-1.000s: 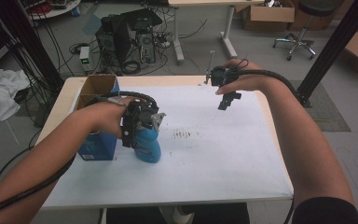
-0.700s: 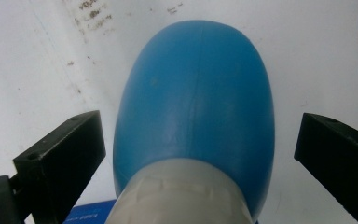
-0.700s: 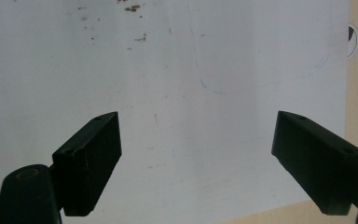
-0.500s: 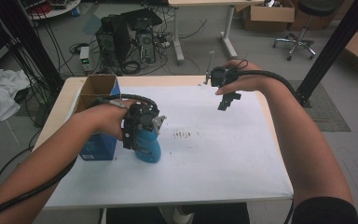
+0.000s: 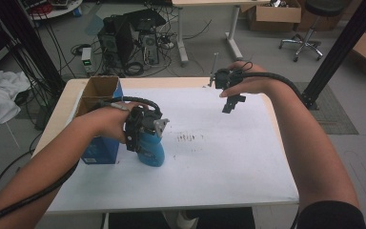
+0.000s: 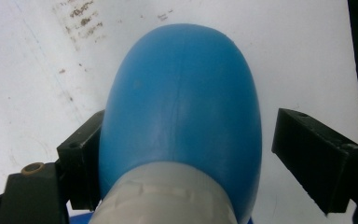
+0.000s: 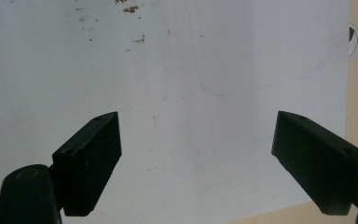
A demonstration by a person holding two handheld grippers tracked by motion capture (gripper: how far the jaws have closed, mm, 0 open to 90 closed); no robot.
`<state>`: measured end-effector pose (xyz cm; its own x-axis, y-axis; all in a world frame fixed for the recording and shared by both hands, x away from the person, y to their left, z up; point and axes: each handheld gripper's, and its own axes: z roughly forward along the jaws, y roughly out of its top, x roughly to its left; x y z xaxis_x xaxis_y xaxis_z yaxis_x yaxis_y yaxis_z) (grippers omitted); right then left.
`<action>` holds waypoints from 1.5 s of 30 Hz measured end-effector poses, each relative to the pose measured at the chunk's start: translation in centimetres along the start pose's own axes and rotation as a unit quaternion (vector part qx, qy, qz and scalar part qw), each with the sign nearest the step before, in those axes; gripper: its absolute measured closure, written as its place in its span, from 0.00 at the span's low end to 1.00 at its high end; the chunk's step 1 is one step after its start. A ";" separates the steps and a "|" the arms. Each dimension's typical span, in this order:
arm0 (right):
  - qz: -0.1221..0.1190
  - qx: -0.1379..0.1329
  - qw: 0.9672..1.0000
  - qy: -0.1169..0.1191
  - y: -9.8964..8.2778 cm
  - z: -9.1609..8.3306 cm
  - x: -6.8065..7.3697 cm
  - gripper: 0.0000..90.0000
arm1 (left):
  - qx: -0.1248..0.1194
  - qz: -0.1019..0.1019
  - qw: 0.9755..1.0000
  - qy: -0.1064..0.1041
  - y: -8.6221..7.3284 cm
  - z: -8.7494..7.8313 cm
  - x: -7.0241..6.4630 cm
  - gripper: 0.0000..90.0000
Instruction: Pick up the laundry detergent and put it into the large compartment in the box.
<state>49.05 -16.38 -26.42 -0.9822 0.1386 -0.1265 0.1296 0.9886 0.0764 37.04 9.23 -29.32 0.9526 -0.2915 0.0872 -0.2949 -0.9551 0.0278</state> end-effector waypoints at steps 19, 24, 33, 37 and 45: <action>0.003 0.004 1.000 -0.001 -0.1 0.2 -0.1 0.17 | 0.027 0.008 0.999 0.014 0.3 0.2 0.1 0.28; 0.001 0.002 1.000 -0.001 0.1 0.2 -0.1 0.17 | 0.029 0.008 0.999 0.016 0.3 0.1 0.1 0.31; 0.000 0.003 1.000 -0.002 0.1 0.3 -0.1 0.17 | 0.033 0.011 0.999 0.022 0.4 0.1 0.1 0.34; 0.001 0.000 1.000 -0.003 0.1 0.2 -0.1 0.17 | 0.032 0.012 0.999 0.024 0.4 0.1 0.2 0.35; 0.002 0.001 1.000 -0.002 0.1 0.3 -0.1 0.17 | 0.035 0.016 0.999 0.025 0.4 0.1 0.3 0.39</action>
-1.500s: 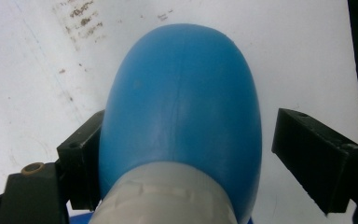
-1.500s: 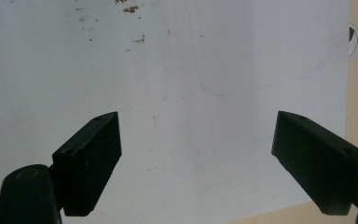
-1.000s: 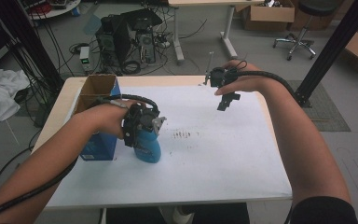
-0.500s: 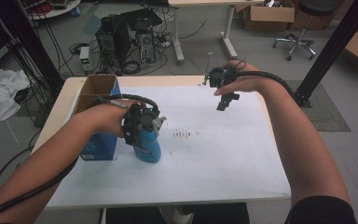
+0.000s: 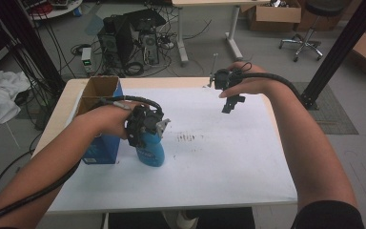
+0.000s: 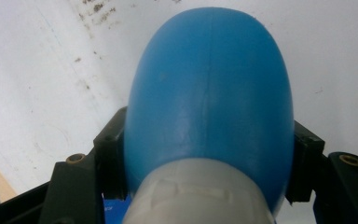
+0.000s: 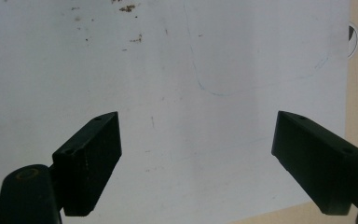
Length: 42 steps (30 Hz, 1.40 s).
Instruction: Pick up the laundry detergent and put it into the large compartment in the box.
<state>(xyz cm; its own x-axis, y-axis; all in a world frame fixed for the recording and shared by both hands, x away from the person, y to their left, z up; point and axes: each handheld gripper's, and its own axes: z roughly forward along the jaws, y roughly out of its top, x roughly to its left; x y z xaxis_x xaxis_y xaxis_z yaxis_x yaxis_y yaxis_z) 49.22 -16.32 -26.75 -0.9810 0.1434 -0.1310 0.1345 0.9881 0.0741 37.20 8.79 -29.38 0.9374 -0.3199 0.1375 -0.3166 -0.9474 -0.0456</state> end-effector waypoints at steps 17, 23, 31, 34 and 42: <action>-0.004 -0.003 1.000 0.001 0.3 0.2 0.1 0.17 | -0.001 -0.017 1.000 -0.006 0.4 -0.3 0.2 0.42; -0.006 -0.003 1.000 0.001 0.4 0.1 0.2 0.17 | -0.006 -0.054 0.999 -0.004 0.6 -1.9 0.5 0.42; -0.006 -0.006 1.000 -0.001 0.1 -0.1 0.4 0.17 | 0.002 -0.124 0.991 -0.047 0.8 -4.6 1.4 0.42; -0.007 -0.008 1.000 0.000 0.0 -0.2 0.5 0.17 | 0.006 -0.149 0.987 -0.054 0.7 -5.7 1.5 0.42; -0.011 -0.012 1.000 0.001 -0.1 -0.4 0.6 0.17 | 0.007 -0.271 0.960 -0.072 -0.9 -9.2 2.8 0.42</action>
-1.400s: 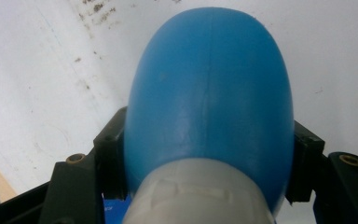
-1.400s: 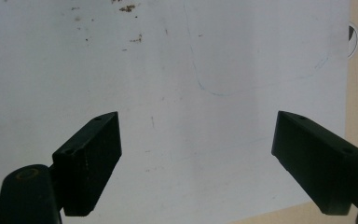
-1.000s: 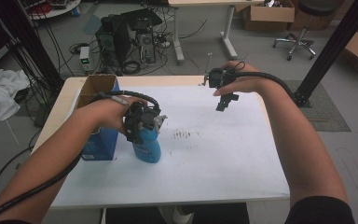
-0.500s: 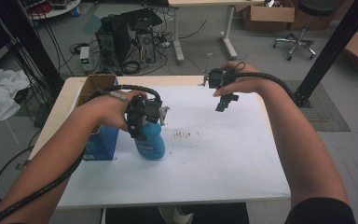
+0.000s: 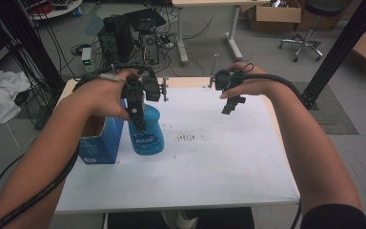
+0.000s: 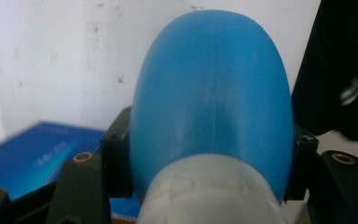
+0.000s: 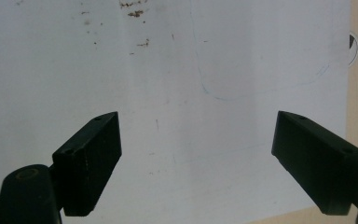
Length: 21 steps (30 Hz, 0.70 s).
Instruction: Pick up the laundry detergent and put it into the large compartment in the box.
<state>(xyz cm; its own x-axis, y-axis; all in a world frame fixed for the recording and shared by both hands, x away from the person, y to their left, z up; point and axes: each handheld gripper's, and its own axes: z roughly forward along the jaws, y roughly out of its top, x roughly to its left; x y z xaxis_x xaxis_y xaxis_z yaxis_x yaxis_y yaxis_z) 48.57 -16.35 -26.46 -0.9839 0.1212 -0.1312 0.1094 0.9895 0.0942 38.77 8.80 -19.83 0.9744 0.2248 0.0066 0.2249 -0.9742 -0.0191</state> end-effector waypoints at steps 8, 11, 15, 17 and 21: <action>-0.003 -0.004 1.000 0.000 0.1 0.0 0.1 0.17 | -0.012 -0.127 0.992 0.004 -1.0 -3.5 1.3 0.42; -0.006 -0.003 1.000 0.001 0.1 0.0 0.0 0.17 | -0.017 -0.167 0.986 0.011 -1.3 -4.8 1.6 0.42; -0.007 -0.004 1.000 0.002 0.1 0.0 0.1 0.17 | -0.027 -0.220 0.975 0.009 -2.1 -6.5 2.2 0.42; -0.009 -0.004 1.000 0.002 0.2 0.0 0.1 0.17 | -0.033 -0.241 0.970 0.008 -2.6 -7.2 2.5 0.42; -0.011 -0.003 1.000 0.002 0.3 -0.1 0.2 0.17 | -0.030 -0.277 0.960 0.017 -3.3 -8.5 2.9 0.42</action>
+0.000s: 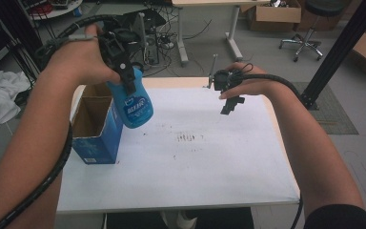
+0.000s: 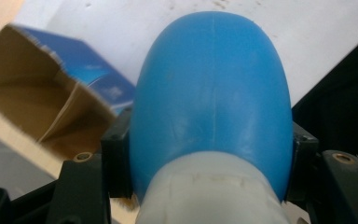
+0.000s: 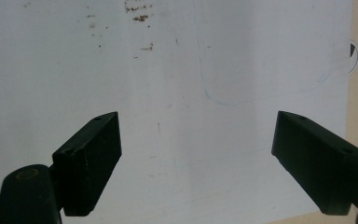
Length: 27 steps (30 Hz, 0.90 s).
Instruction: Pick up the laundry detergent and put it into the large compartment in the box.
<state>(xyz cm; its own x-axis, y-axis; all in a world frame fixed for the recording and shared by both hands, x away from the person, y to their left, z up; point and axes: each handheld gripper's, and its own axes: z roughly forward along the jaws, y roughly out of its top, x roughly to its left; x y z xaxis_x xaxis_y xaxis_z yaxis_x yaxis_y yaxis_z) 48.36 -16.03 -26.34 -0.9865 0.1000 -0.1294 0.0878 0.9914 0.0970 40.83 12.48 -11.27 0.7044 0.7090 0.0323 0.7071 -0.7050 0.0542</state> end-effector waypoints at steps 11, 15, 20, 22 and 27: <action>-0.004 -0.002 1.000 -0.002 0.1 -0.1 0.1 0.17 | 0.012 -0.139 0.990 -0.008 -1.1 -2.6 2.7 0.42; -0.006 -0.005 1.000 -0.002 0.3 0.0 0.2 0.17 | 0.006 -0.182 0.983 -0.009 -1.7 -3.1 3.6 0.42; -0.009 -0.005 1.000 -0.002 0.4 0.0 0.2 0.17 | 0.001 -0.240 0.971 -0.019 -2.9 -3.8 4.8 0.42; -0.009 -0.005 1.000 -0.002 0.4 0.0 0.2 0.17 | 0.005 -0.258 0.966 -0.018 -3.5 -4.0 5.2 0.42; -0.012 -0.008 1.000 -0.003 0.5 0.0 0.2 0.17 | 0.006 -0.305 0.952 -0.008 -4.9 -4.6 6.4 0.42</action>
<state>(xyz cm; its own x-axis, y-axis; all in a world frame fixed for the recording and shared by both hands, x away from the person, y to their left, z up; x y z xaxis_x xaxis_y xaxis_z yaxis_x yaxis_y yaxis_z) 48.23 -15.47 -26.34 -0.9876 0.0763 -0.1371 0.0613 0.9920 0.1102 41.53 20.54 -6.73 0.1622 0.9866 -0.0177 0.9858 -0.1612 0.0462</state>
